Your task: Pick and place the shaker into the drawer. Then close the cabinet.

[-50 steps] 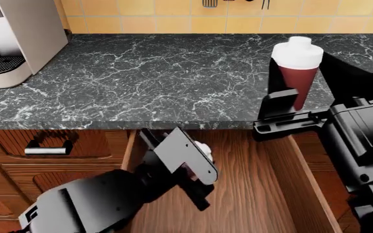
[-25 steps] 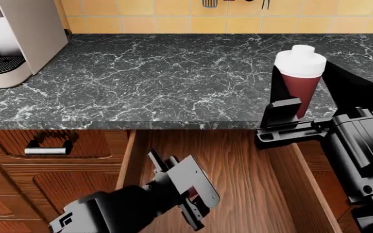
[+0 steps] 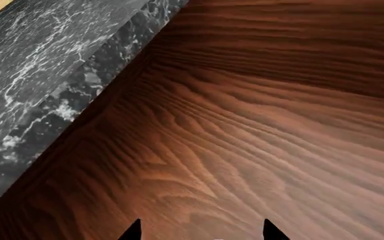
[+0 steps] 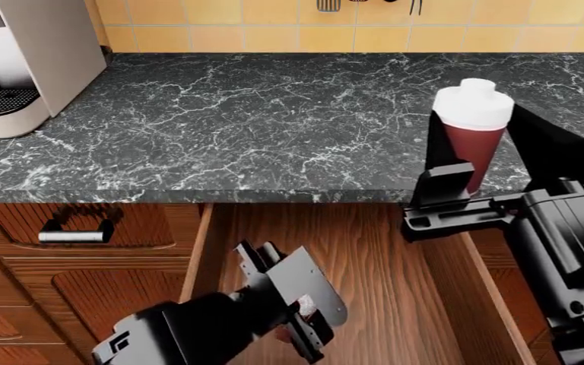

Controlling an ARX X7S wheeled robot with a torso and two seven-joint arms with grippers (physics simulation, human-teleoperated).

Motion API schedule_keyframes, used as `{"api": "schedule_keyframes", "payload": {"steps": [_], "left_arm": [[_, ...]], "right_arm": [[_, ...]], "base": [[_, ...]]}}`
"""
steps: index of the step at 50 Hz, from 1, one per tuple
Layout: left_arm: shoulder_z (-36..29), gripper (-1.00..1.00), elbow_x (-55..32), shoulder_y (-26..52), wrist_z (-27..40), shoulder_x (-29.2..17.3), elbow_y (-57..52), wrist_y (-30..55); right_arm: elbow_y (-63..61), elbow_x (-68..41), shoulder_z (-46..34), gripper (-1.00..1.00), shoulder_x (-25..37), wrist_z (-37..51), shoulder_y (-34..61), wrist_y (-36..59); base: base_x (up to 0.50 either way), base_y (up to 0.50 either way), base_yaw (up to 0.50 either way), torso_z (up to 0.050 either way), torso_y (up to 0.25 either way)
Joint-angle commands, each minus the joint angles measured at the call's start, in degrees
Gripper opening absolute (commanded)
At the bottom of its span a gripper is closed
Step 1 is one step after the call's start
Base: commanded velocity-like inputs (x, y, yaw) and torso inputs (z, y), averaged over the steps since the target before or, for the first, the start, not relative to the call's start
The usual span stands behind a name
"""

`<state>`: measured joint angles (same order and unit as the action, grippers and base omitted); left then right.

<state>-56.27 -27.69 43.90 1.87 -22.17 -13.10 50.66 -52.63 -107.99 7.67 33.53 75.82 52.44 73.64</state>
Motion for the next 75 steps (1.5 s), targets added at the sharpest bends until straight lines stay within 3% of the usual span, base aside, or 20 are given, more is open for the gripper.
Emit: {"api": "schedule_keyframes", "payload": {"steps": [1, 16, 27, 32, 42, 44, 58, 70, 75], "left_arm": [[7.3, 1.0, -5.9, 0.0, 3.3, -0.9, -8.5, 2.4], [37.5, 1.0, -32.1, 3.7, 18.0, -5.4, -32.6, 13.6], [50.1, 1.0, -41.6, 0.5, 25.4, -11.6, -37.5, 12.9], [56.0, 1.0, -52.0, 4.5, 33.2, -14.5, -37.2, 13.4], [59.8, 1.0, -53.8, 4.4, 35.6, -17.0, -36.6, 12.0], [60.1, 1.0, -51.4, 2.1, 34.2, -16.7, -37.3, 11.2], [62.4, 1.0, -56.2, -1.3, 36.4, -17.9, -38.3, 9.9], [64.3, 1.0, -56.2, -4.6, 35.2, -18.9, -39.4, 8.6], [66.2, 1.0, -52.4, -9.5, 32.0, -18.6, -41.5, 7.2]], "right_arm": [[-0.6, 0.3, 0.6, -1.0, 0.7, -0.3, -0.4, -0.3], [2.2, -0.4, -2.9, -1.0, 2.8, -0.4, 2.2, 0.6], [6.6, 1.6, -6.0, -1.0, 3.4, -2.3, 2.8, 2.7], [9.1, 6.8, -8.1, -1.0, 2.5, -7.9, 1.4, 6.9], [20.0, 6.1, -22.6, -1.0, 3.5, -17.6, 11.5, 15.6], [21.4, 8.5, -26.6, -1.0, 3.8, -21.7, 13.5, 15.8], [30.5, 32.7, -44.8, -1.0, 3.7, -49.8, 15.8, 11.0], [38.1, 43.8, -53.8, -1.0, 4.1, -55.9, 10.4, 4.1], [42.4, 46.7, -55.7, -1.0, 3.8, -56.6, 7.1, 0.9]], "base": [[0.0, 0.0, 0.0, 0.0, 0.0], [0.0, 0.0, 0.0, 0.0, 0.0], [0.0, 0.0, 0.0, 0.0, 0.0], [0.0, 0.0, 0.0, 0.0, 0.0], [0.0, 0.0, 0.0, 0.0, 0.0], [0.0, 0.0, 0.0, 0.0, 0.0], [0.0, 0.0, 0.0, 0.0, 0.001], [0.0, 0.0, 0.0, 0.0, 0.0], [0.0, 0.0, 0.0, 0.0, 0.0]]}}
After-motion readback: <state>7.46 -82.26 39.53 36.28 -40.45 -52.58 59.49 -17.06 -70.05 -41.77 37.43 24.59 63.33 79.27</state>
